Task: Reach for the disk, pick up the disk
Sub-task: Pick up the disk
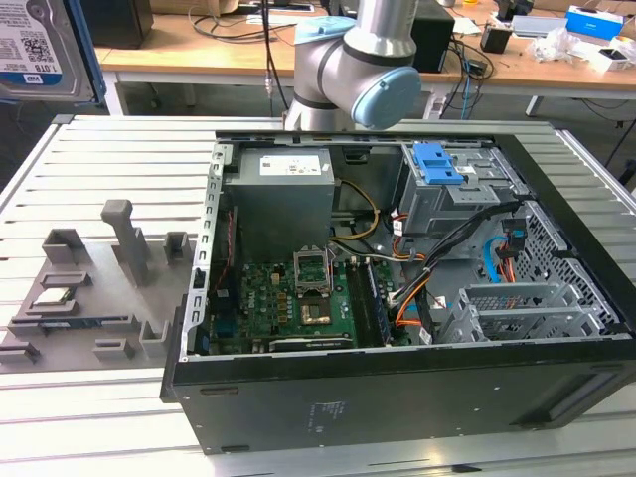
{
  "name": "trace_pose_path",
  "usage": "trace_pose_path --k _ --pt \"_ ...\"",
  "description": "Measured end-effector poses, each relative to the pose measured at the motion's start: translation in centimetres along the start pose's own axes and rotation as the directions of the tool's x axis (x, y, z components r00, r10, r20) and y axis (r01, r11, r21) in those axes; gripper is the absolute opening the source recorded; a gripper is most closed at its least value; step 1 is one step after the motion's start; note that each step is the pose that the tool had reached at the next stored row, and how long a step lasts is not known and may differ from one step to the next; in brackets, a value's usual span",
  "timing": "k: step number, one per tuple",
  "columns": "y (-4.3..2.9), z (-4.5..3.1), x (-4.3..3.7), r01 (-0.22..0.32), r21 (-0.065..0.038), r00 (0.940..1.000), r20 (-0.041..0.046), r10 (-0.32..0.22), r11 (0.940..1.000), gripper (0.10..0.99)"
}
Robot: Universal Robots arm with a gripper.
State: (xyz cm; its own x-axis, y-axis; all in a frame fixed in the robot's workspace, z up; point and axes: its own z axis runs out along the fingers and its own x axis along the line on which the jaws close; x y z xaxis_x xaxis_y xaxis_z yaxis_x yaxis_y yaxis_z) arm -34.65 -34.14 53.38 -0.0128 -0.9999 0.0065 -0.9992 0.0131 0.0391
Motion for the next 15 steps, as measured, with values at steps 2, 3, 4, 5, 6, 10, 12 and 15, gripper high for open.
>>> trace_pose_path --k 2,3,4,5,6,10,12,15 --pt "-0.38 -0.02 -0.01 0.000 0.000 1.0000 0.0000 0.000 1.0000 0.369" --pt "-0.71 -0.03 -0.01 0.000 0.000 1.0000 0.0000 0.000 1.0000 0.369" --pt "-0.91 -0.03 -0.02 0.000 0.000 1.0000 0.0000 0.000 1.0000 0.369" --pt "-1.08 -0.05 -0.03 0.000 0.000 1.0000 0.0000 0.000 1.0000 0.369" --pt "-1.27 -0.06 -0.03 0.000 0.000 1.0000 -0.0001 0.000 1.0000 0.369" --pt "-2.32 -0.09 -0.05 0.000 -0.001 1.0000 0.0000 0.000 1.0000 0.369" --pt "-3.02 -0.12 -0.06 0.000 -0.001 1.0000 0.0000 0.000 1.0000 0.369" --pt "-4.01 -0.16 -0.07 0.000 -0.001 1.0000 -0.0001 0.000 1.0000 0.369"
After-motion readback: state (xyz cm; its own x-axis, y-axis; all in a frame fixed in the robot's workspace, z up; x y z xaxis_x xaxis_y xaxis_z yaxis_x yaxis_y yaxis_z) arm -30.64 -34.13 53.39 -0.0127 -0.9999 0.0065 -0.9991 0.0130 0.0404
